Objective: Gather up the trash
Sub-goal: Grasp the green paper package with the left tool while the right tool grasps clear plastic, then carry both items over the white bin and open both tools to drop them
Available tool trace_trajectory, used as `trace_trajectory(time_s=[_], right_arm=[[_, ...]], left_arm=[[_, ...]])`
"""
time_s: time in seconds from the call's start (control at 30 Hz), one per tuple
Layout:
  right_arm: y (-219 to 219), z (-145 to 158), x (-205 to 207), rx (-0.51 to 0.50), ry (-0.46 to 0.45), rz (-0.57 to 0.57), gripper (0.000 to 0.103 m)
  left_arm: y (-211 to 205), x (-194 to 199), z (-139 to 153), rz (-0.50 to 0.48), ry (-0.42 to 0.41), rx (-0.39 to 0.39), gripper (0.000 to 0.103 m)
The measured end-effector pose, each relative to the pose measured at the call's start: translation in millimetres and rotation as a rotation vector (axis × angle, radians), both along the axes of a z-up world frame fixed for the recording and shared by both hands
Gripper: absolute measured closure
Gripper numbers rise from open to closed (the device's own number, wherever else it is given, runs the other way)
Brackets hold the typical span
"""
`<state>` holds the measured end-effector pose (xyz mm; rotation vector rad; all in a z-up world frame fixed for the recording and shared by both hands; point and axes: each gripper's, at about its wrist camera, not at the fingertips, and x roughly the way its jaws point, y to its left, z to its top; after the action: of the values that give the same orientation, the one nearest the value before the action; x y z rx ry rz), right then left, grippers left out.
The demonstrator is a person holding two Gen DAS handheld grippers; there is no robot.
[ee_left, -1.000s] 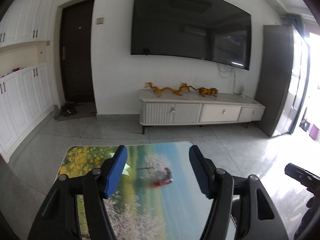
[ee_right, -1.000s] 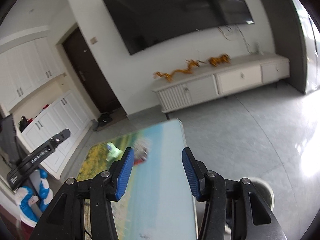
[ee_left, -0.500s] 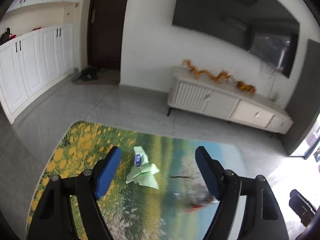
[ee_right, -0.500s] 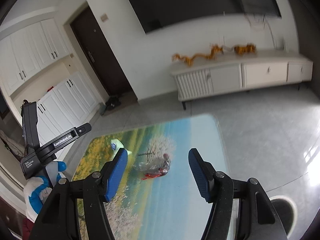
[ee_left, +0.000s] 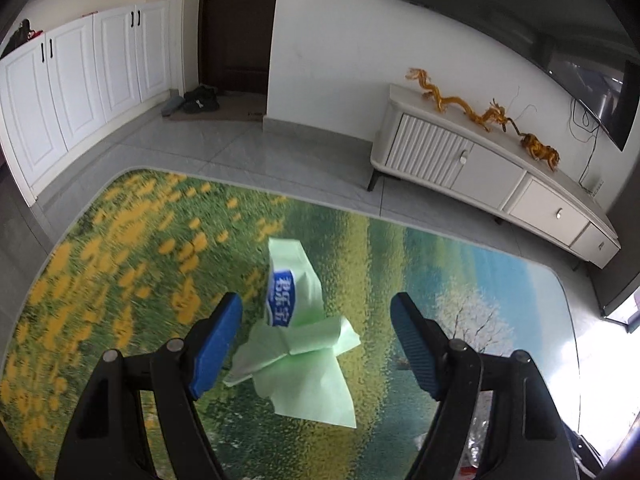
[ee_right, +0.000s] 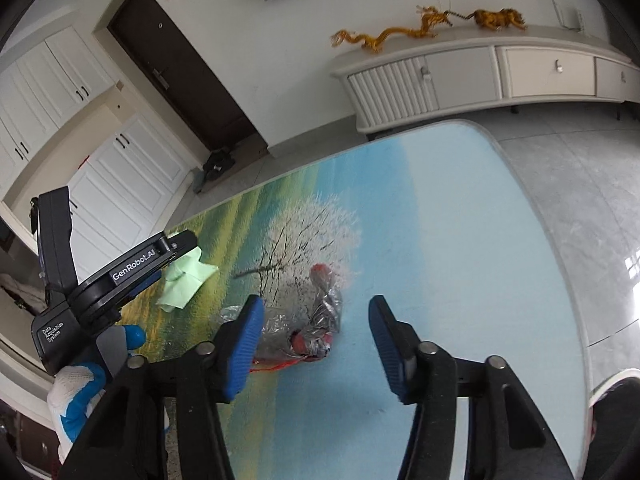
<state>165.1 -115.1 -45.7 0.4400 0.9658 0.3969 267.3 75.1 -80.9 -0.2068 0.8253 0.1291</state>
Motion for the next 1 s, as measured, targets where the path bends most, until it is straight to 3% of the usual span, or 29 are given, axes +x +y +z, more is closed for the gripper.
trace_trajectory(time_s=[0.17,0.3,0.43,1.0], right_arm=[[7.6,-7.8,-1.9,-0.02,0.007,0.03,0.066],[11.1,-7.2,-3.9,-0.032,0.01,0.043,0.076],[14.2,-5.6,-9.7,-0.051,0.002,0.054,0.085],[7.0,26.7,-74.6,-0.066,-0.044,0.039,0.088]], left_arm=[[-0.1,-0.4,-9.7,-0.019,0.017,-0.029,0.032],[-4.8,-4.0,-13.9,-0.05,0.028,-0.036,0.05],[-6.0,-12.0,-13.5,-0.072,0.023,-0.047,0.056],[-13.6,-119.2,21.9,-0.213,-0.034,-0.187,0.063]])
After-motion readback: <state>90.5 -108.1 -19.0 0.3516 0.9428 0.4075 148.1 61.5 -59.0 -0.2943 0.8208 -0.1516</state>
